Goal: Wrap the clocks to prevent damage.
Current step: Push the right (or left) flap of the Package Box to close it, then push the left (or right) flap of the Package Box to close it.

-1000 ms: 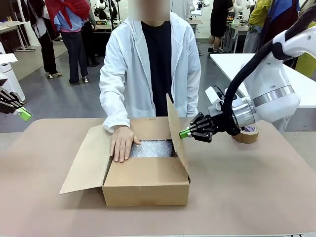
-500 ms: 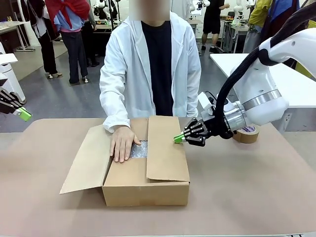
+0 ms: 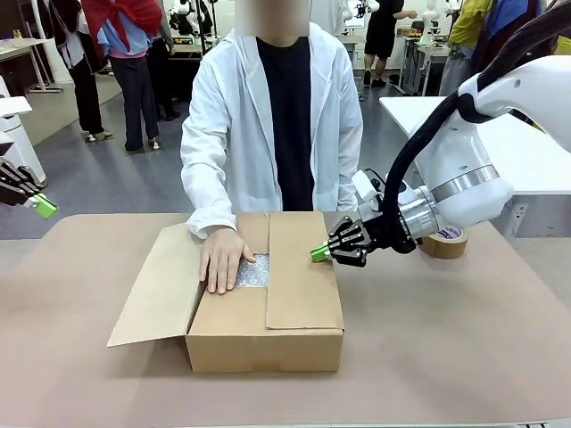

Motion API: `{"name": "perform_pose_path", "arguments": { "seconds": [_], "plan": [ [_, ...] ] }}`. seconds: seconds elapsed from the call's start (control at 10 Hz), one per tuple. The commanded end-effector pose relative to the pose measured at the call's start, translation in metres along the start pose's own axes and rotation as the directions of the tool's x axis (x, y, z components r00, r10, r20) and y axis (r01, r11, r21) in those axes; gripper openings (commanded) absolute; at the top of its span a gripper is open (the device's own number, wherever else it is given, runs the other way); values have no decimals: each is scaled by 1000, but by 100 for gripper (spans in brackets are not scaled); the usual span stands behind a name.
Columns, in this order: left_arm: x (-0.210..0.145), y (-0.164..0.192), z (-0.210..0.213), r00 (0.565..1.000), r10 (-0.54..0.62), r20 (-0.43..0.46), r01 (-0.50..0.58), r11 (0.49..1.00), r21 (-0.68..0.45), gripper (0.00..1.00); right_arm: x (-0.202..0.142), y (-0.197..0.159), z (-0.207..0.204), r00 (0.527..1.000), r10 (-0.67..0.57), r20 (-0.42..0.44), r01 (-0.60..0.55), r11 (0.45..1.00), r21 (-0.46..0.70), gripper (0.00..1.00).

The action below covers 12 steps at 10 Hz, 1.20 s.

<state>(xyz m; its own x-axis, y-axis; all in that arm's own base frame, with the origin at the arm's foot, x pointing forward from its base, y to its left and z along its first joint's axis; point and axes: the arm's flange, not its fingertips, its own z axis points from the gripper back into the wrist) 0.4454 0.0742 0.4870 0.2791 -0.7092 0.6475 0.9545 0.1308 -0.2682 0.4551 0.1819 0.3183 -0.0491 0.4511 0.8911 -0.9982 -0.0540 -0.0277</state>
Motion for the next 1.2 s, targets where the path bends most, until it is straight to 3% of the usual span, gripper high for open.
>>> {"name": "perform_pose_path", "arguments": {
  "seconds": [0.0, 0.1, 1.1],
  "plan": [
    [0, -1, 2, 1000, -1, 17, 1, 1000, -3, 0, -23, -4, -4, 996, 8, -89, -8, 1000, -1, 1],
    [0, -1, 2, 1000, -1, 17, 1, 1000, -3, 0, 0, 0, 0, 1000, 0, 0, 0, 1000, 0, 1],
    [0, -1, 2, 1000, -1, 17, 1, 1000, -3, 0, 0, 0, 0, 1000, 0, 0, 0, 1000, 0, 1]
  ]
}}
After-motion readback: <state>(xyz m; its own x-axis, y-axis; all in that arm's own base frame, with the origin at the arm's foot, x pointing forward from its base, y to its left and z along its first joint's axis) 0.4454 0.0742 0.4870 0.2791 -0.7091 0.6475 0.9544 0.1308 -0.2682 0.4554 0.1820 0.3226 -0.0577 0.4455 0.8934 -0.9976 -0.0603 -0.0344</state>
